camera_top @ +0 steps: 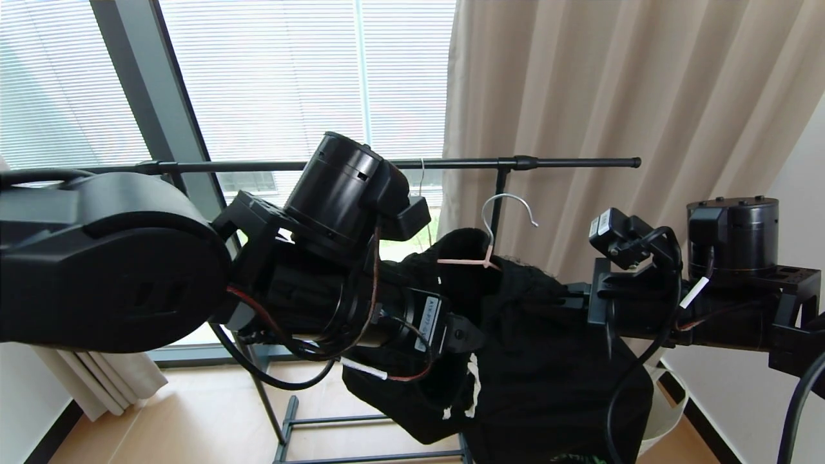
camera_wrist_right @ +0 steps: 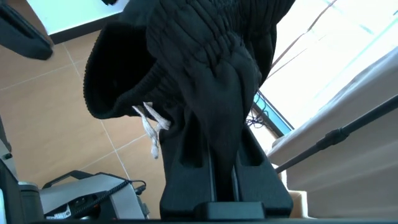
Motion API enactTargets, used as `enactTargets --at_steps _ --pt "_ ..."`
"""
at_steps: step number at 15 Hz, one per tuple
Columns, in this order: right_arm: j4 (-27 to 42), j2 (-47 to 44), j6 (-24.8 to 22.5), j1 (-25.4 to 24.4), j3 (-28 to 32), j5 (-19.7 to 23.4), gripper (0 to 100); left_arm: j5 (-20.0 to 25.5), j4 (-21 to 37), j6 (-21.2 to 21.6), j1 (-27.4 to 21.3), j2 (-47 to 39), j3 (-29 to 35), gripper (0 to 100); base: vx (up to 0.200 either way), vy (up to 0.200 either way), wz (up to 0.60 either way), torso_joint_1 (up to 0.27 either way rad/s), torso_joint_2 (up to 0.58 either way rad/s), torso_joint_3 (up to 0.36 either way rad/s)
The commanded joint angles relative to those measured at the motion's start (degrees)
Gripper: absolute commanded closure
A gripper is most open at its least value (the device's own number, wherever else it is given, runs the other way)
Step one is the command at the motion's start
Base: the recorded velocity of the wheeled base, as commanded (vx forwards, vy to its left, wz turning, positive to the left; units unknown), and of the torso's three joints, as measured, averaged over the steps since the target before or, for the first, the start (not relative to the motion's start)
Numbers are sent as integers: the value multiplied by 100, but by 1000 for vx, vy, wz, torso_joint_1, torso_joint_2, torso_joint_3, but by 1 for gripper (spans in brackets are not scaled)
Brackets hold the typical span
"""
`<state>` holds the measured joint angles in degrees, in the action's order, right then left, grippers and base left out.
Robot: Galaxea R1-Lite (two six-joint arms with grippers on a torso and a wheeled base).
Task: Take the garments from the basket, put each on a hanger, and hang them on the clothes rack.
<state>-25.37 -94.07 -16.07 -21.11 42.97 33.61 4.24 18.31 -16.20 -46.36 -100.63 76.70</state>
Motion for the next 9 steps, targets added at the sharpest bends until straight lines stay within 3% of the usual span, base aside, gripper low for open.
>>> enactTargets --at_steps 1,5,6,9 --pt "6 -58 -2 2 -26 128 100 -38 6 188 136 518 -217 0 0 0 0 0 0 0" --pt "6 -93 -10 55 -61 427 100 -2 -3 1084 646 1019 -375 0 0 0 0 0 0 0" --pt "6 -173 -19 125 -87 585 100 68 -38 1761 1006 1063 -402 0 0 0 0 0 0 0" --pt "6 -199 -28 160 -149 972 100 762 -609 2895 1639 967 -657 0 0 0 0 0 0 0"
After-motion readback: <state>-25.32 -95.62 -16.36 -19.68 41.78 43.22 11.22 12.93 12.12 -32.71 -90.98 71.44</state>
